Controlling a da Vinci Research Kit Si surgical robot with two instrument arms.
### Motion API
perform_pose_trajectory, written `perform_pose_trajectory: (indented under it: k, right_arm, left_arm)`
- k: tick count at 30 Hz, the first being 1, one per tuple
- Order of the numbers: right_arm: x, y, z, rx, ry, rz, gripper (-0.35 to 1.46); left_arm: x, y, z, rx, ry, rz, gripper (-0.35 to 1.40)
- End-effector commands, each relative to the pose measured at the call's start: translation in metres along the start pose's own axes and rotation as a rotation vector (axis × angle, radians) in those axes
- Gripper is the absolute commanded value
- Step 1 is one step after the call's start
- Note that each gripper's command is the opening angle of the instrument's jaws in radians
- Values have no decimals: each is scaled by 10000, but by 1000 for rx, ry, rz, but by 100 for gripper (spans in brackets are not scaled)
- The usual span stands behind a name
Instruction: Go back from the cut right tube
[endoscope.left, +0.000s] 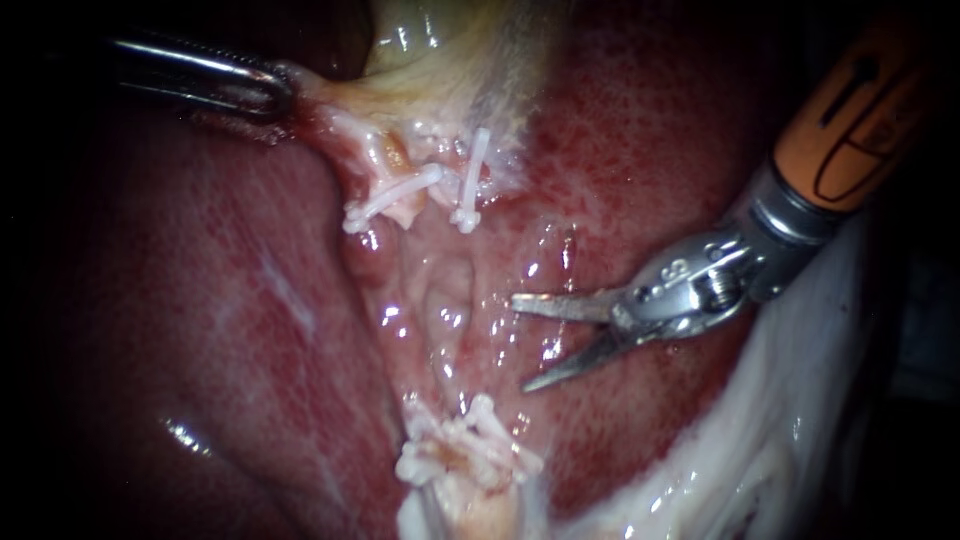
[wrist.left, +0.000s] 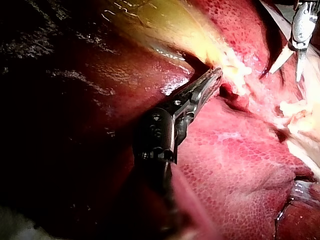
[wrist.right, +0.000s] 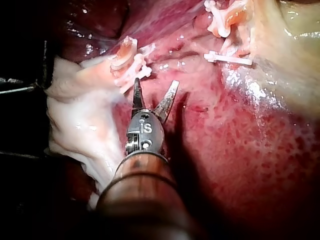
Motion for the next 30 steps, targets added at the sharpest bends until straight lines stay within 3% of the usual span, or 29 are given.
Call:
perform_pose_trajectory:
  k: [1,14,20,30]
  right_arm:
    - [0,2,-4,0,-1,2,145]
    - [2,8,-37,-1,-8,18,145]
    - [2,7,-39,0,-8,18,145]
    - [4,6,-41,1,-8,19,145]
  left_arm:
    - [0,0,0,0,0,-1,-35]
    - [1,0,4,3,1,-1,-35]
    - [-5,2,27,19,4,3,-35]
    - [-15,1,56,11,-10,11,-35]
